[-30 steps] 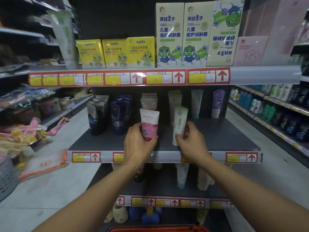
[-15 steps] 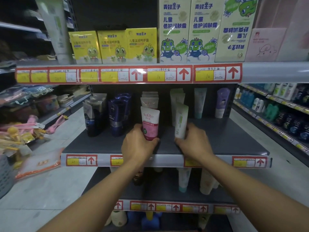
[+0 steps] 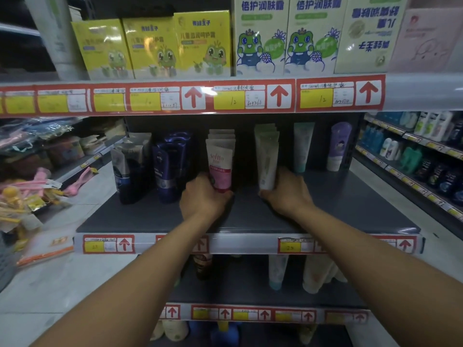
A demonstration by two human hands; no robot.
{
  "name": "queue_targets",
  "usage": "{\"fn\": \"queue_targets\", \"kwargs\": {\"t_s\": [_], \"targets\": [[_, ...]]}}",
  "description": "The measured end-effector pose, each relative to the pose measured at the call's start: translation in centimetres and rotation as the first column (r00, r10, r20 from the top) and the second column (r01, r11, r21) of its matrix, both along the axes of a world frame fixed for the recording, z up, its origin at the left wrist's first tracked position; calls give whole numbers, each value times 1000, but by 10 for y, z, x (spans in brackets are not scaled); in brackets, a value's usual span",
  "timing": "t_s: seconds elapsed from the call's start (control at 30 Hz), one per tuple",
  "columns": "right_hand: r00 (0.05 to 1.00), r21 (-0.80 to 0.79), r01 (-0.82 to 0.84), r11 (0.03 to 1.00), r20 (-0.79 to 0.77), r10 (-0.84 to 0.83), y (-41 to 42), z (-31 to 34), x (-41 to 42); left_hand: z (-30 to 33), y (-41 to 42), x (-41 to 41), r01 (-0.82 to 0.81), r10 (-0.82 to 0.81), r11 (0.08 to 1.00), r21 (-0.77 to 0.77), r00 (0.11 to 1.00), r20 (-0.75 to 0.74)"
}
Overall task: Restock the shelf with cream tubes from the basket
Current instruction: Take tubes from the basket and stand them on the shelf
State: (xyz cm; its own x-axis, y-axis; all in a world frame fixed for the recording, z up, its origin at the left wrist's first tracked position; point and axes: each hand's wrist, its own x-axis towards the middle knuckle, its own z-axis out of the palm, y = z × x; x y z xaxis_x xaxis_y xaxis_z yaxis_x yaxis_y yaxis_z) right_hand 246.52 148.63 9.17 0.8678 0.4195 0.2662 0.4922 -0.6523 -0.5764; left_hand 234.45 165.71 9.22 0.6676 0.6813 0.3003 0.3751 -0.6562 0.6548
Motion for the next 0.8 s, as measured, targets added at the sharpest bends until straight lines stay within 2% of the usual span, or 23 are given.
{"fn": "queue_targets", "kwargs": {"t_s": [0.3,0.5,0.8], "targets": [[998,82,-33,996,47,30,6,-11,12,-12,7,11,30,-29,999,-12,998,63],[999,89,-19,996,32,16,5,-14,12,-16,12,13,51,-43,994,-95,995,86],[999,67,-17,998,48,13,7,-17,17,-20,17,16,55,-43,991,-121,994,101]]}}
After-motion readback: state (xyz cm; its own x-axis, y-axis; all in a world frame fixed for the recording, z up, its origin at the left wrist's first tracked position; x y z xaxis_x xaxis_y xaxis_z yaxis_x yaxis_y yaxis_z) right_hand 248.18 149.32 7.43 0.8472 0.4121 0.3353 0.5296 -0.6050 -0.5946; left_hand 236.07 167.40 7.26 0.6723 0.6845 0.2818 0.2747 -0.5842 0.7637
